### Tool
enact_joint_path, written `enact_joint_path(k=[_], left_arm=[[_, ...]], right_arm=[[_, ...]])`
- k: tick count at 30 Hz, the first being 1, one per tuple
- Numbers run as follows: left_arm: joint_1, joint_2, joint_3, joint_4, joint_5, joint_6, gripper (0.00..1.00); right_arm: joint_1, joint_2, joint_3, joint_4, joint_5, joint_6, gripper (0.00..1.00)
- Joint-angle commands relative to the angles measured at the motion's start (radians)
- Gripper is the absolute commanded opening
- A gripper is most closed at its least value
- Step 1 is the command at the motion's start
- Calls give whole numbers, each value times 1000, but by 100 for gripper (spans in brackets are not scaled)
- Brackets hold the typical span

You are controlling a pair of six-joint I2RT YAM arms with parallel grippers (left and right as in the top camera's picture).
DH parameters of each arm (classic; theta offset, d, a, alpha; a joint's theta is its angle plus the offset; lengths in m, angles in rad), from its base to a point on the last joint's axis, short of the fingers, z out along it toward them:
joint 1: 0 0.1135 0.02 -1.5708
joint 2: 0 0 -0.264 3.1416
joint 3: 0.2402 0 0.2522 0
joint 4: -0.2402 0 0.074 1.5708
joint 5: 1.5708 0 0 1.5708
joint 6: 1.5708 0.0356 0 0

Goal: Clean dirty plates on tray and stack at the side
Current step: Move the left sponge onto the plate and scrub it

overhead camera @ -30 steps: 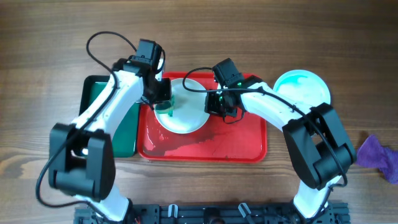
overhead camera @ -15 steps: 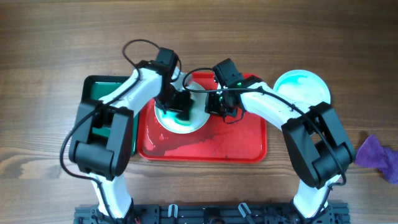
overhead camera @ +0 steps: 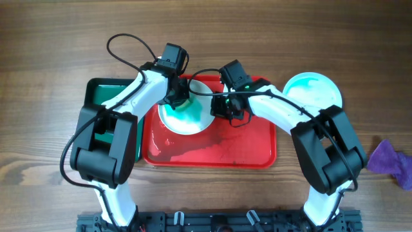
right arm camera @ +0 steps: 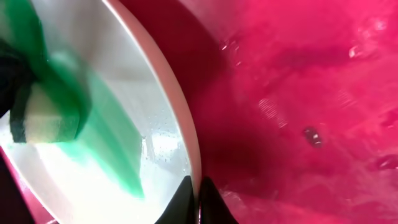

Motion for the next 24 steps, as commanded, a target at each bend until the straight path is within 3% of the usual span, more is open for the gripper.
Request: enact_joint_path(k=[1, 4, 7, 11, 15, 18, 22, 24], left_arm=[[20, 56, -37, -127, -23, 114, 4], [19, 56, -37, -269, 330, 389, 4], [19, 56, -37, -322, 555, 572, 4], [19, 56, -34, -241, 583, 552, 4], [24, 56, -34, -32, 419, 311, 4], [23, 56, -32, 76, 110, 60, 4], [23, 35, 51, -60, -178, -76, 4], [24, 6, 106, -148, -198, -80, 4]], right_arm=[[-1, 7, -7, -20, -18, -26, 4], [-1, 7, -7, -19, -19, -26, 4], [-1, 7, -7, -18, -22, -26, 4], [-1, 7, -7, -18, -22, -26, 4], [-1, 7, -7, -19, -22, -26, 4], [-1, 7, -7, -19, -22, -29, 4], [-1, 7, -7, -19, -22, -28, 4], [-1, 7, -7, -19, -22, -28, 4]])
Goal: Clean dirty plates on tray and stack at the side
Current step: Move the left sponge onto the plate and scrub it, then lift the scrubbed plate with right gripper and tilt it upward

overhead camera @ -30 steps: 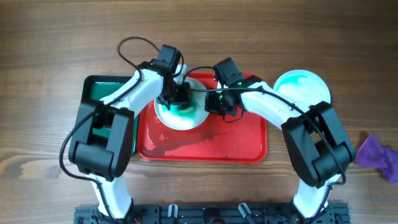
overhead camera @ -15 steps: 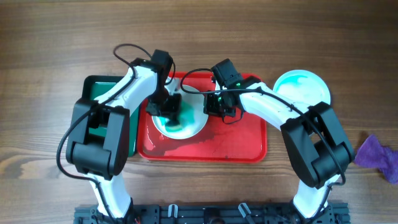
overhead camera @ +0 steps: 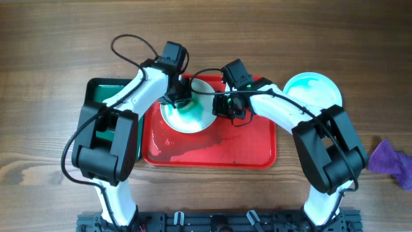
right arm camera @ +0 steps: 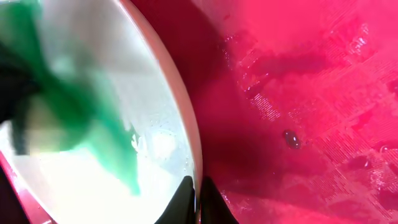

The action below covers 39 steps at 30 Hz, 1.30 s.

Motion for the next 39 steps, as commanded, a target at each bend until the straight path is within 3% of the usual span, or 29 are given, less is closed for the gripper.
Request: enact_joint_path(k=[1, 5, 8, 16, 21, 27, 34, 39], left_arm=[[19, -31, 91, -135, -256, -88, 4], [30, -115, 224, -311, -192, -76, 4], [52, -181, 250, -351, -123, -76, 4], [67, -190, 239, -380, -98, -77, 4], [67, -172, 239, -377, -98, -77, 4], [67, -172, 239, -377, -98, -77, 4], [67, -172, 239, -377, -98, -77, 4], [67, -172, 239, -377, -98, -77, 4]], right_arm=[[11, 7, -7, -11, -23, -11, 4], [11, -11, -3, -22, -27, -40, 4], [11, -79, 0, -68, 35, -94, 4], [48, -319, 0, -283, 630, -166, 5], [206, -399, 0, -367, 1080, -161, 4], [416, -400, 0, -386, 1474, -169, 4], [534, -400, 0, -385, 1721, -297, 4], [550, -400, 0, -380, 1816, -308, 4]])
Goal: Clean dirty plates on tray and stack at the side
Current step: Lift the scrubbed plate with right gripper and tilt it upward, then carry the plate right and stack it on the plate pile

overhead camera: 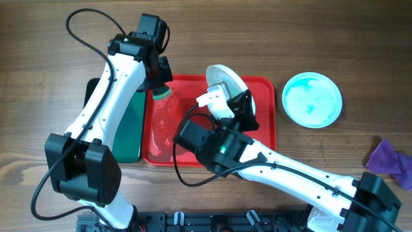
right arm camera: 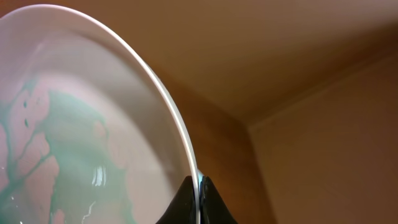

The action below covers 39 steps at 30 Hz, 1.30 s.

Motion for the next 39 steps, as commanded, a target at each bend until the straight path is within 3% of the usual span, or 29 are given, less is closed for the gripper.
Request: enact_joint_path(k=[1, 6, 10, 11, 15, 18, 21, 25, 31, 35, 39], left_arm=[[2, 9, -1, 3, 10, -14, 4], [2, 9, -1, 2, 10, -14, 4], [2, 9, -1, 3, 10, -14, 4], [2, 9, -1, 3, 10, -14, 4], [2, 9, -1, 3, 10, -14, 4], [2, 9, -1, 2, 10, -14, 4], [2, 9, -1, 3, 10, -14, 4], [2, 9, -1, 2, 10, -14, 4], [2, 9, -1, 2, 10, -14, 4], [2, 9, -1, 2, 10, -14, 4], [3, 9, -1, 2, 9, -10, 4]], right_arm=[[5, -24, 0, 8, 114, -37, 4], [5, -24, 0, 50, 48, -37, 4], [-32, -24, 0, 42, -413, 50, 4], [-82, -24, 0, 32, -589, 129, 4], [-264, -24, 0, 61, -969, 142, 4], [-568, -24, 0, 81, -1347, 48, 4], [-767, -24, 0, 69, -1477, 5, 4], [-1038, -24, 0, 37, -1512, -43, 4], [-1363, -23, -58, 42, -1402, -63, 4], [-1461, -23, -148, 118, -1402, -63, 4], [-1450, -23, -233, 201, -1428, -63, 4]])
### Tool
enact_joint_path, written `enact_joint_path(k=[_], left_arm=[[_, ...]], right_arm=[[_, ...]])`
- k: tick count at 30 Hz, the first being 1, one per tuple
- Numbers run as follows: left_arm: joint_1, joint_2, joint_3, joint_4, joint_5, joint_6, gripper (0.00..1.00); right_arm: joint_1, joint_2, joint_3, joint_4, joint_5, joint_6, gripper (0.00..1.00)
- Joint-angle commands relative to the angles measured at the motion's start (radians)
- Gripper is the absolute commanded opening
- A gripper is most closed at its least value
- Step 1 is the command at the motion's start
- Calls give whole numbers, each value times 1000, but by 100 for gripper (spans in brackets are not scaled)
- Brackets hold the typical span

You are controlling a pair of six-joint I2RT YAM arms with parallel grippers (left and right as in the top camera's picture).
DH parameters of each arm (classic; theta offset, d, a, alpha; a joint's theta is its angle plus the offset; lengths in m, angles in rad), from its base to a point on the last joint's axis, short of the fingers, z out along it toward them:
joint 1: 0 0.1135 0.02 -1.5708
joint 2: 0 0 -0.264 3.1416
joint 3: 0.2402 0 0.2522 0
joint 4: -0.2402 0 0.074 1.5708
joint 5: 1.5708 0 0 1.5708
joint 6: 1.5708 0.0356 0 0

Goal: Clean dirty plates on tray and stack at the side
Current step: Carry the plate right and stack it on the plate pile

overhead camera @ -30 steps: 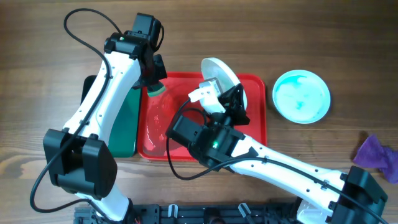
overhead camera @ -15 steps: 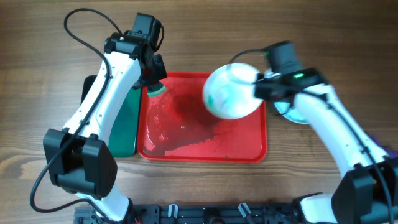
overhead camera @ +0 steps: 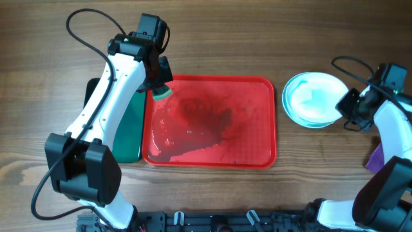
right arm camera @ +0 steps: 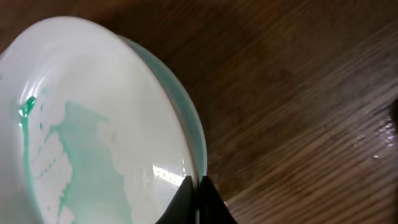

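A white plate (overhead camera: 312, 96) streaked with green soap lies on top of another plate on the table, right of the red tray (overhead camera: 257, 151). My right gripper (overhead camera: 344, 106) is shut on its right rim. In the right wrist view the gripper (right arm camera: 199, 190) pinches the plate (right arm camera: 93, 124), and the lower plate's teal rim (right arm camera: 198, 134) shows just beneath. At the tray's far-left corner my left gripper (overhead camera: 159, 82) is shut on a green sponge (overhead camera: 161, 94). The tray holds no plate, only wet patches.
A green bin (overhead camera: 129, 138) stands left of the tray, partly under the left arm. A purple cloth (overhead camera: 375, 156) lies at the right edge, beside the right arm. A black cable loops behind each arm.
My right gripper, which held the plate tilted above the tray's back edge, now holds it over the other plate at the right. The left arm and sponge have not moved.
First my left gripper pressed the sponge on the plate in the tray while my right gripper pinched its rim, and the sponge shifted across it. Then the left arm stood at the tray's corner with the plate lifted. Now the plate rests on the right-hand plate.
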Motion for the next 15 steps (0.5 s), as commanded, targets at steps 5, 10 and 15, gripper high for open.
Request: enact_joint_path(k=[5, 10, 15], left_arm=[[47, -26, 27, -51, 8, 66, 4], [196, -138, 53, -223, 5, 106, 4], [299, -142, 9, -308, 6, 265, 4]], right_arm=[[27, -17, -75, 47, -68, -20, 37], [117, -50, 50, -36, -212, -119, 49], [323, -80, 124, -82, -226, -174, 72]])
